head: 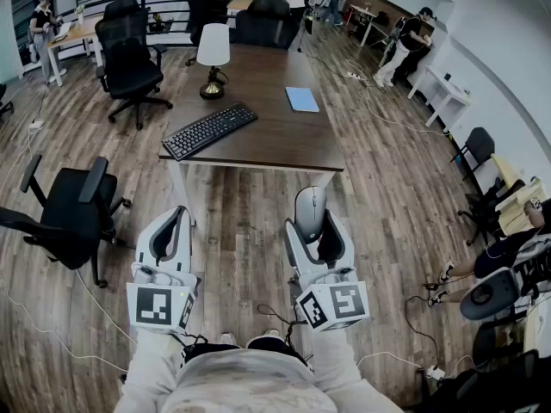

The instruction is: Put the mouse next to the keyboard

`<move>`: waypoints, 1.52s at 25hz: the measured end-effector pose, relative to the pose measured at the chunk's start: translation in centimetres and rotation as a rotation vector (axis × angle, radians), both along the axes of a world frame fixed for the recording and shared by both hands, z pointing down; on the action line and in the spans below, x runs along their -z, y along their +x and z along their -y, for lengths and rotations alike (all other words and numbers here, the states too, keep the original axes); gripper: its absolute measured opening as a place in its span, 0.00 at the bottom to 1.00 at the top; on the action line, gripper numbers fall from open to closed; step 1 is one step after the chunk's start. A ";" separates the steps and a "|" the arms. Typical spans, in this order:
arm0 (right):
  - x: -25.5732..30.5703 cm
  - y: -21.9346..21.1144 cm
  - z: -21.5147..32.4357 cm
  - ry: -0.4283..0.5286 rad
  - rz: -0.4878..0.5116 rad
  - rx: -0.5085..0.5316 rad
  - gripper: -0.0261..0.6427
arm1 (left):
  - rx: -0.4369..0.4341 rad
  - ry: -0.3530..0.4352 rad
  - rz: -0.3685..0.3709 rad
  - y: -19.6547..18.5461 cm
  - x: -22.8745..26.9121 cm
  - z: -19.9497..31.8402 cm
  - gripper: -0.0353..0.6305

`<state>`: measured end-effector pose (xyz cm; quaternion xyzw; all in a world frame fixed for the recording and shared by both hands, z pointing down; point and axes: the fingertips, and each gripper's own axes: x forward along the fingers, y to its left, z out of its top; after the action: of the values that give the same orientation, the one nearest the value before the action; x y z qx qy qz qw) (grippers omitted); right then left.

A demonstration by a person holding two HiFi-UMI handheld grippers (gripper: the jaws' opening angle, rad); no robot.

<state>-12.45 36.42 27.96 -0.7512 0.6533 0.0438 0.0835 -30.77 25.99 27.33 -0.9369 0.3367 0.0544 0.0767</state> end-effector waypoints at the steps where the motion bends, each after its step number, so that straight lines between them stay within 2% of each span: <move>1: 0.0 -0.1 -0.3 0.002 0.001 -0.002 0.50 | -0.002 0.001 -0.002 0.0 0.0 -0.3 0.06; 23: -0.2 -0.8 -1.0 0.030 0.014 -0.051 0.50 | -0.044 -0.001 -0.006 -0.9 -0.7 0.1 0.06; 31: -0.6 2.4 2.3 0.026 0.004 -0.075 0.50 | -0.042 0.004 0.001 2.1 -0.8 3.4 0.06; 38: -1.1 7.2 7.4 0.031 0.002 -0.053 0.50 | -0.024 0.005 0.006 6.8 -1.2 7.9 0.06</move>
<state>-5.29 29.02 29.02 -0.7668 0.6325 0.0554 0.0945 -23.98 18.05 28.54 -0.9408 0.3251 0.0534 0.0793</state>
